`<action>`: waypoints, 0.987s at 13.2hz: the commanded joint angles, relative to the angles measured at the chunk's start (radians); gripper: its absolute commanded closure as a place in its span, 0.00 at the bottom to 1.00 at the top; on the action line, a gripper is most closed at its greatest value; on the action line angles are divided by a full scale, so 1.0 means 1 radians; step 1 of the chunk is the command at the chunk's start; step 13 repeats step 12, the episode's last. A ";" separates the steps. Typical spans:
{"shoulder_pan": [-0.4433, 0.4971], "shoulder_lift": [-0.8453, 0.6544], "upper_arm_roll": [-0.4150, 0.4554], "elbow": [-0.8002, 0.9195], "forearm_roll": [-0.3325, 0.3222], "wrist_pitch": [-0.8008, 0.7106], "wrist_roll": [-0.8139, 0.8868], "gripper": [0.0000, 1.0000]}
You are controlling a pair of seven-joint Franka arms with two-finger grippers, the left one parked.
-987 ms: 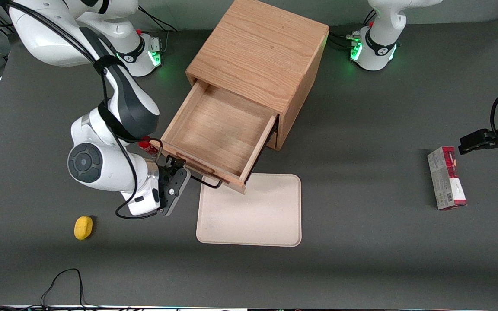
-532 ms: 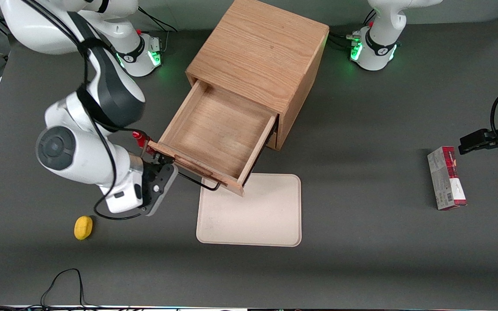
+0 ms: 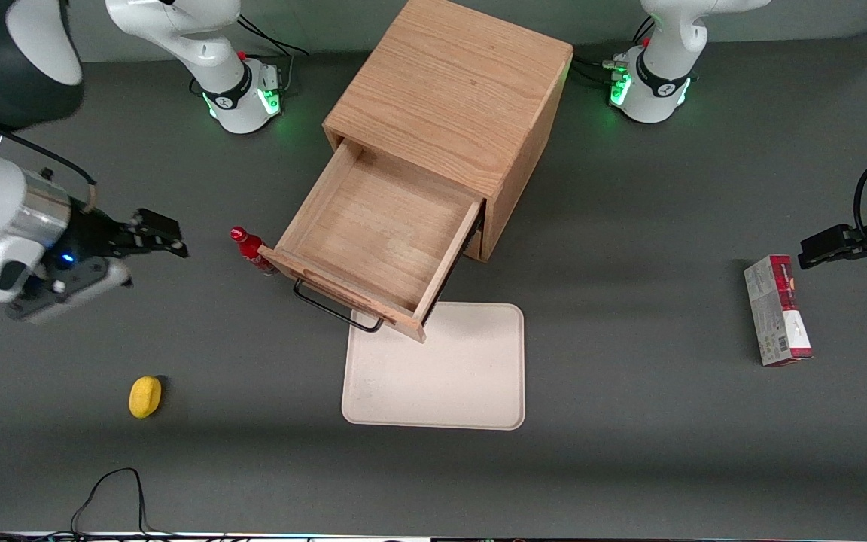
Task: Open upper drawer
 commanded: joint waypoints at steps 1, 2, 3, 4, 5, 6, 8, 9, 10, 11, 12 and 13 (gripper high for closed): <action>0.011 -0.303 -0.025 -0.342 -0.088 0.060 0.145 0.00; 0.011 -0.356 -0.027 -0.386 -0.122 0.060 0.145 0.00; 0.008 -0.372 -0.039 -0.394 -0.124 0.051 0.144 0.00; 0.008 -0.372 -0.068 -0.392 -0.116 0.045 0.144 0.00; 0.008 -0.369 -0.071 -0.391 -0.112 0.060 0.144 0.00; 0.008 -0.367 -0.062 -0.380 -0.114 0.062 0.144 0.00; 0.008 -0.356 -0.053 -0.375 -0.113 0.071 0.145 0.00; 0.008 -0.353 -0.053 -0.374 -0.113 0.074 0.145 0.00; 0.008 -0.353 -0.053 -0.374 -0.111 0.074 0.147 0.00; 0.008 -0.352 -0.053 -0.372 -0.110 0.074 0.148 0.00; 0.006 -0.350 -0.054 -0.372 -0.110 0.071 0.148 0.00; 0.006 -0.350 -0.054 -0.372 -0.110 0.071 0.148 0.00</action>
